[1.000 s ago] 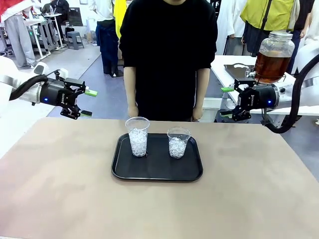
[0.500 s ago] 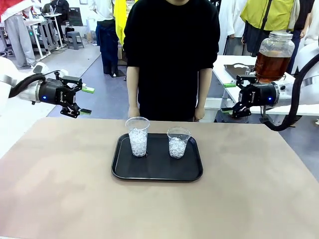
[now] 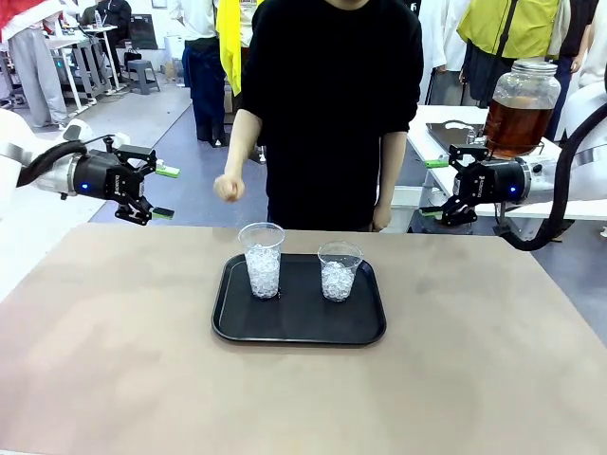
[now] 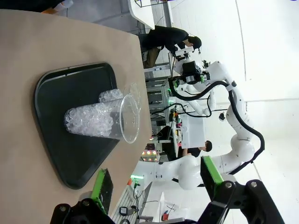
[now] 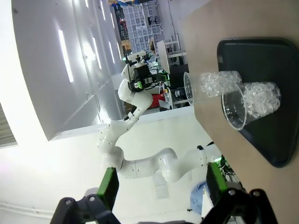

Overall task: Pour the drink into the iced cup.
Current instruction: Pick up the iced cup indicated by the human and present it to them.

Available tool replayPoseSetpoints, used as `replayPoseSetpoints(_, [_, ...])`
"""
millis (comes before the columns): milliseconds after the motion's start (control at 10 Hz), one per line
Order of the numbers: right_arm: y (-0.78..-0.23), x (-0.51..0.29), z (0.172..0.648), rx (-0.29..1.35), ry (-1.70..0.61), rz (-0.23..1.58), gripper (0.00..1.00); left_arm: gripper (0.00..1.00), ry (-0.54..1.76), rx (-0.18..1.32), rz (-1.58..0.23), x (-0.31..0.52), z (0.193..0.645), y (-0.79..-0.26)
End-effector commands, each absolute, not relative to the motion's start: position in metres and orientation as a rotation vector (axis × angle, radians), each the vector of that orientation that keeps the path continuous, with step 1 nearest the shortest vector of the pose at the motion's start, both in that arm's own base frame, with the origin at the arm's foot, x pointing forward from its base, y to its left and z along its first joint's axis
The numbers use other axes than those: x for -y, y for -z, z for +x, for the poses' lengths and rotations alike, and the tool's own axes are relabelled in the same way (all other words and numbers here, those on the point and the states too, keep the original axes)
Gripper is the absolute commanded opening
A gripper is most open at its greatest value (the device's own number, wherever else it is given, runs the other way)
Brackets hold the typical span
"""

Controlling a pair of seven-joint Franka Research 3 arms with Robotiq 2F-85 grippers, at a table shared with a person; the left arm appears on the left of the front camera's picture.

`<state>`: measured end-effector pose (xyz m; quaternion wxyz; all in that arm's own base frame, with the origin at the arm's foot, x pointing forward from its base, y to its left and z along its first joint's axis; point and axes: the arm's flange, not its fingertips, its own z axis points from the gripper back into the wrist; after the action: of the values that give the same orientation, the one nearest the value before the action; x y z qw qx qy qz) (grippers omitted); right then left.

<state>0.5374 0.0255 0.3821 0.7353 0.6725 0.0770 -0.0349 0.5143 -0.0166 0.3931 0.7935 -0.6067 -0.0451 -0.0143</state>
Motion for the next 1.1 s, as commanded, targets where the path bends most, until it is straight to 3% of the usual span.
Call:
replayPoseSetpoints(0, [-0.3839,-0.025,0.538,-0.164,0.077,1.478,1.0,1.0,0.031,0.099,-1.304,0.0165,0.5141,-0.3941])
replayPoseSetpoints(1000, [-0.3839,-0.025,0.538,-0.164,0.077,1.478,1.0,1.0,0.031,0.099,-1.304,0.0165,0.5141,-0.3941])
